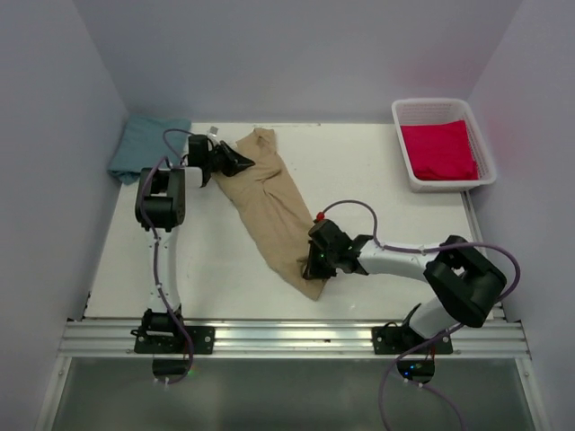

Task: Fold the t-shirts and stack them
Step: Rotate the tshirt 90 degrees

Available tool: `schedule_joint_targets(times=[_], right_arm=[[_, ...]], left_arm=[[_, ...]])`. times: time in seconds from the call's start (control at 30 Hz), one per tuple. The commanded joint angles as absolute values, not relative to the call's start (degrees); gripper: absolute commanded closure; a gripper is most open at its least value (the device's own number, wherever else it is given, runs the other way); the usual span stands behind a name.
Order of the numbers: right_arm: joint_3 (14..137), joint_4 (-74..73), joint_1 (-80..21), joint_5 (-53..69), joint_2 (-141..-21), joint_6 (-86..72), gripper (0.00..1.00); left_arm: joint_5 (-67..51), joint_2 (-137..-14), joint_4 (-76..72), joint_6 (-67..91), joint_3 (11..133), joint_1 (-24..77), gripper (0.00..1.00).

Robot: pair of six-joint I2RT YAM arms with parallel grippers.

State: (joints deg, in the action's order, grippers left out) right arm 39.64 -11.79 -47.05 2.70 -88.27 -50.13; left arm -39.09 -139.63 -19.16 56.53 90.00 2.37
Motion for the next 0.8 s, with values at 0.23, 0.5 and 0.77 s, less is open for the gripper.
schedule_joint_targets(times=[0.23,0.5,0.77], right_arm=[[39.3,-24.6,-66.7,7.9,-98.6,-59.7,1.00],[49.8,-27.6,-76.7,7.6,-104.0,-60.2,1.00],[58.2,-32.3,-79.4,1.4,-103.2,-56.9,1.00]], left_arm=[[-49.2,-154.7,-25.0,66.0,105.7,3.9,1.00],[-52.7,-161.6,-29.8,72.4,117.6,5.7,1.00],[-54.9,-166.8,-36.3,79.6,124.6,7.0,1.00]])
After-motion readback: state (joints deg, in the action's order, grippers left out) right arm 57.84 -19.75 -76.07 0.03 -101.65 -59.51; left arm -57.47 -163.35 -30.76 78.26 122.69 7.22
